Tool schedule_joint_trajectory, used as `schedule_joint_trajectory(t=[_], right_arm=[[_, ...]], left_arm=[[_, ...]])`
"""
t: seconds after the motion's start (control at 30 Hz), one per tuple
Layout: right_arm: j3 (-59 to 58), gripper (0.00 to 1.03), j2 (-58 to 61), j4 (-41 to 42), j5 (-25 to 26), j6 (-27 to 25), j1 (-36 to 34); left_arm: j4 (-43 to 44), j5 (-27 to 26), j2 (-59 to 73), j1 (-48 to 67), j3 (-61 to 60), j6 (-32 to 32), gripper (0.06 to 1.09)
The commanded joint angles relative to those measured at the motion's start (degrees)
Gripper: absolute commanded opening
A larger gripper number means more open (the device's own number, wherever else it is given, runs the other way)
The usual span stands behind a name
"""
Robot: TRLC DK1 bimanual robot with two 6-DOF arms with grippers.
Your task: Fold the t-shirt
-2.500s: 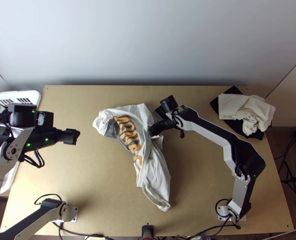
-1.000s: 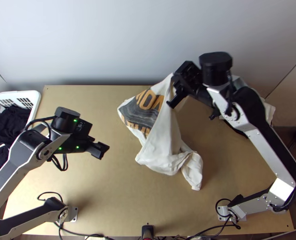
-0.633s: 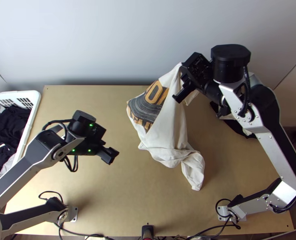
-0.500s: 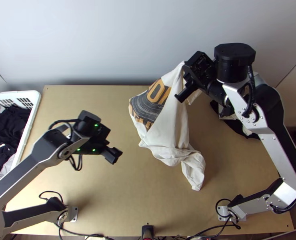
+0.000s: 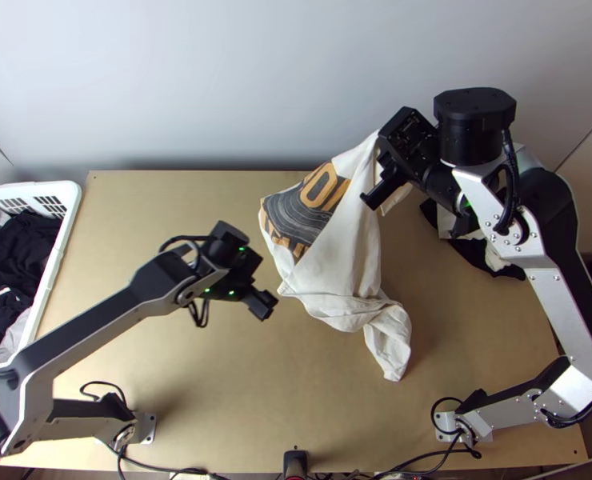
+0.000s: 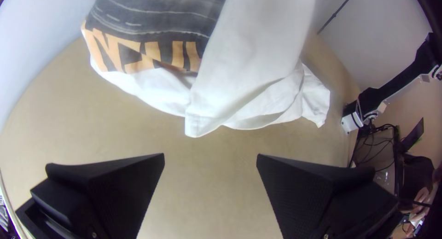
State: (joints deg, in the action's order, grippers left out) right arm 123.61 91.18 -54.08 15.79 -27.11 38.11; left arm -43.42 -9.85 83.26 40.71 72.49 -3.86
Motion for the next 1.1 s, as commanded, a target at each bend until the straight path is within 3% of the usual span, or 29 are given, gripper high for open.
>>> schedule_joint_trajectory(t=[0.0, 0.4, 0.77, 0.97, 1.07], right_arm=[[-0.3, 0.03, 0.1, -1.3, 0.7, -0.1, -0.8], [-0.6, 0.03, -0.5, -3.1, 1.2, -0.1, -1.9], [-1.6, 0.03, -2.1, -4.4, 1.3, 0.0, -2.0], [-1.6, 0.03, -2.2, -4.6, 1.3, 0.1, -2.0], [-1.6, 0.03, -2.2, -4.9, 1.5, 0.1, -2.1]], left_arm=[[3.6, -0.3, 7.1, 1.4, 1.7, -0.8, 1.03], [9.1, -0.4, 15.6, 3.0, 3.6, -2.2, 1.00], [12.7, 4.1, 19.9, 1.7, 5.1, -4.1, 0.99], [12.8, 4.0, 22.0, 0.9, 6.3, -4.8, 0.79], [12.7, 3.2, 23.1, 0.9, 6.5, -4.7, 0.59]])
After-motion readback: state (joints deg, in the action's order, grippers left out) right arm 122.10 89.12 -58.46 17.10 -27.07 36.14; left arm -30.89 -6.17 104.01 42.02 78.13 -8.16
